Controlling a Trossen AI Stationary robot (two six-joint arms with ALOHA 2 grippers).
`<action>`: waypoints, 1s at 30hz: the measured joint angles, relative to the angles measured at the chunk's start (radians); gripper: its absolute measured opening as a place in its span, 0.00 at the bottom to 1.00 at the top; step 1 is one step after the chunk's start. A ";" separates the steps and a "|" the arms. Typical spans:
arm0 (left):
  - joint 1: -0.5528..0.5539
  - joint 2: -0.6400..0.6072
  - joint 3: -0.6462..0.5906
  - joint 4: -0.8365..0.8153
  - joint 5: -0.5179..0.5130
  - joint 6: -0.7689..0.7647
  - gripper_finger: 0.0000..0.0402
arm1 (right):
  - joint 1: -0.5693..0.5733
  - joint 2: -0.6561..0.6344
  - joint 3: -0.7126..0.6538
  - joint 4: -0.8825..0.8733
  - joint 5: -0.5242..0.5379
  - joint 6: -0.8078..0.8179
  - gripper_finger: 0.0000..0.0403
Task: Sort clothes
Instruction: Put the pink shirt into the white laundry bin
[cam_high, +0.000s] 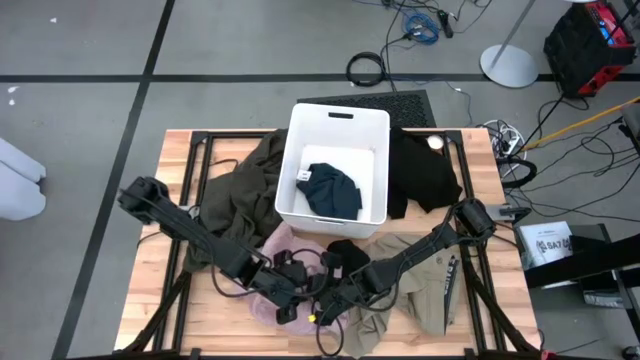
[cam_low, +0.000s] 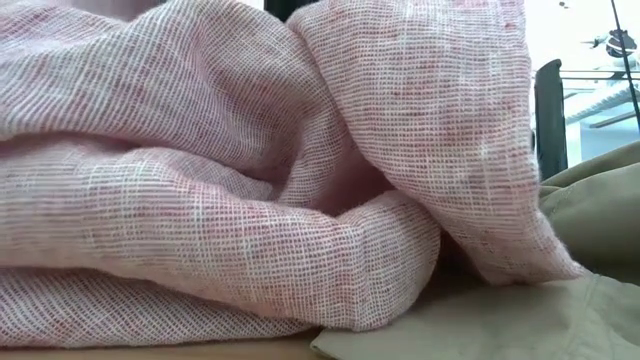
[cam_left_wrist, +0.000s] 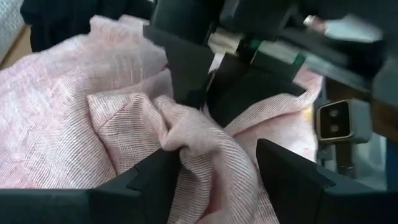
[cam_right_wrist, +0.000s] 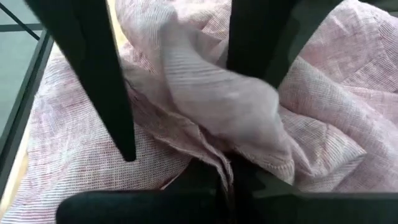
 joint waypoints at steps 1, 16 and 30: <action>0.000 0.006 0.000 -0.005 0.001 0.000 0.56 | 0.000 0.000 0.000 -0.001 0.001 0.000 0.00; 0.000 0.063 0.000 -0.085 0.015 0.061 0.56 | -0.002 -0.001 0.000 0.008 -0.043 -0.010 0.00; 0.000 0.074 0.003 -0.151 -0.081 0.097 0.04 | 0.001 -0.065 0.003 -0.111 -0.044 -0.029 0.02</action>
